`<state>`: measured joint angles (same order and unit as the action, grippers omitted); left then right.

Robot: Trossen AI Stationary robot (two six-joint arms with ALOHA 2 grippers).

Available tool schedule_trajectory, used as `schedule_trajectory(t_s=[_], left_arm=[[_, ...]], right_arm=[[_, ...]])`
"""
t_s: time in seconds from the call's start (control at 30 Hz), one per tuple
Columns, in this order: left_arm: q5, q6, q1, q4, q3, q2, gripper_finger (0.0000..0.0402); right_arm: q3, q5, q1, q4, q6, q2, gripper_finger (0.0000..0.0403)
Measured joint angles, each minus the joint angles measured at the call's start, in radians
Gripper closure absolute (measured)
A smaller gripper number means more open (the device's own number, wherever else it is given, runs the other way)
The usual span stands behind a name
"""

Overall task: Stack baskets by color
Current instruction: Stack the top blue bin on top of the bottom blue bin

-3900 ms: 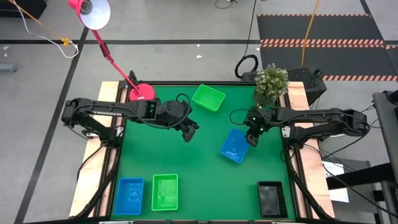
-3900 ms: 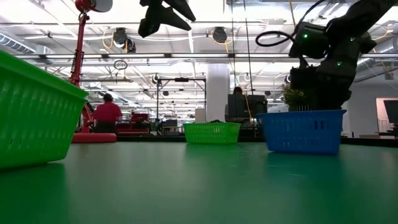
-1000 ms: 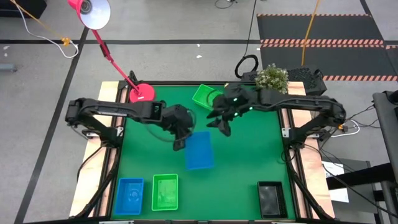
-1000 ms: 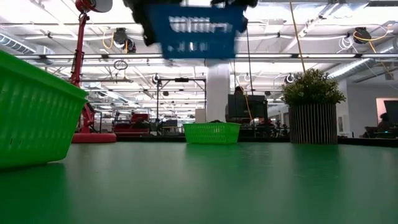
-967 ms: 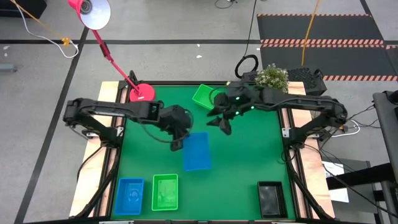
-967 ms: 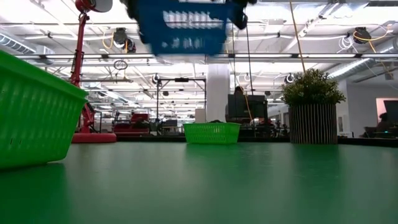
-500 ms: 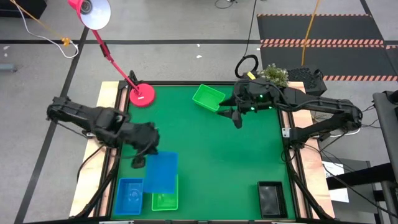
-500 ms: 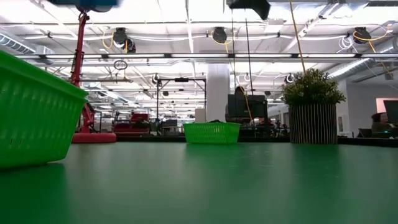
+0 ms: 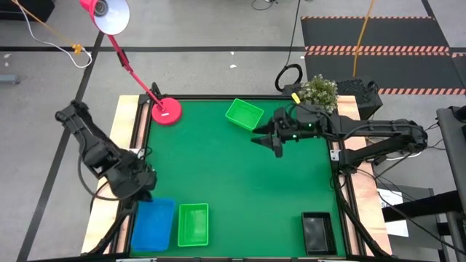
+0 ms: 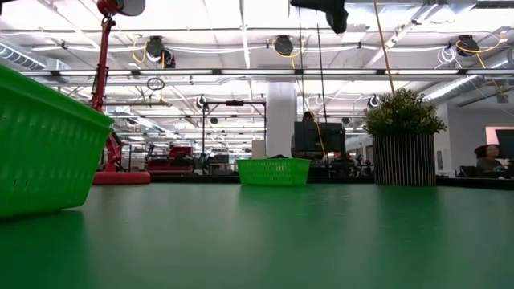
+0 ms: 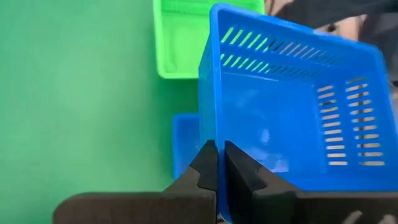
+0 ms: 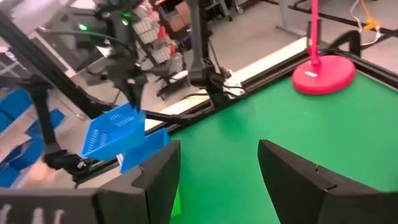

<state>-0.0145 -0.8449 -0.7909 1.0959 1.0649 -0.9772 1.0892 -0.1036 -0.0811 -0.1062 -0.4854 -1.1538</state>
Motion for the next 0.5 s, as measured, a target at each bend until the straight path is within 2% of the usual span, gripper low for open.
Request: schedule_trajectory(t_s=[0.5], left_arm=[[0.053,-0.200,-0.226,-0.238,-0.280,0.036,0.0392]], right_arm=[[-0.004,-0.001,0.031,0.027,0.026,-0.003,0.0195]])
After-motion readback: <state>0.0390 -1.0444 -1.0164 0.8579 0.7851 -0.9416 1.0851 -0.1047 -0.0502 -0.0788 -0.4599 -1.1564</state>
